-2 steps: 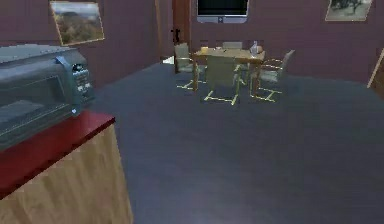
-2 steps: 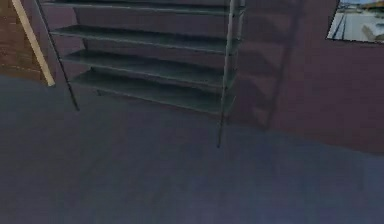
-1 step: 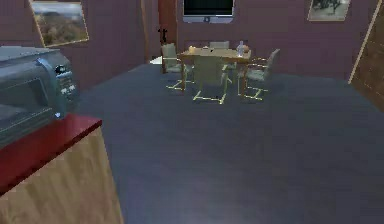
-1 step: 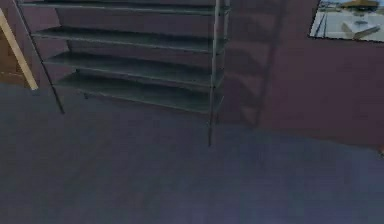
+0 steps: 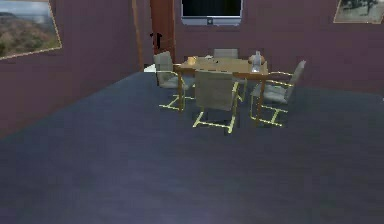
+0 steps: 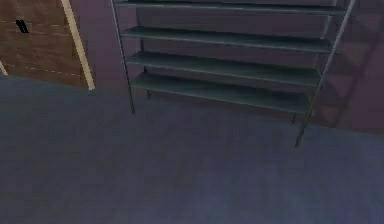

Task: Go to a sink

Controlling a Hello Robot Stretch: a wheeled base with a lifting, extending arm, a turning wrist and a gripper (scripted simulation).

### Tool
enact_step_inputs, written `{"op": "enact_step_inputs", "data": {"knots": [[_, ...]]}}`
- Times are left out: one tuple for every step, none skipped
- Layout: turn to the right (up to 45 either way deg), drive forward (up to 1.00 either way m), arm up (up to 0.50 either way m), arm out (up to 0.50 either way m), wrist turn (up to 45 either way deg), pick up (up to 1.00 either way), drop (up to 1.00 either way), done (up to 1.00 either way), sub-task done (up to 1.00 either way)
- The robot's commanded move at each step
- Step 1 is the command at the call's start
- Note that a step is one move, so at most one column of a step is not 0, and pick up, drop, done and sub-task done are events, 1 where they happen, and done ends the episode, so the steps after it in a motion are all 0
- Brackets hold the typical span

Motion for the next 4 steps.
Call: {"op": "enact_step_inputs", "data": {"knots": [[-18.0, 0.0, 0.0, 0.0, 0.0, 0.0, 0.0, 0.0, 0.0], [0.0, 1.0, 0.0, 0.0, 0.0, 0.0, 0.0, 0.0, 0.0], [0.0, 1.0, 0.0, 0.0, 0.0, 0.0, 0.0, 0.0, 0.0], [0.0, 1.0, 0.0, 0.0, 0.0, 0.0, 0.0, 0.0, 0.0]]}}
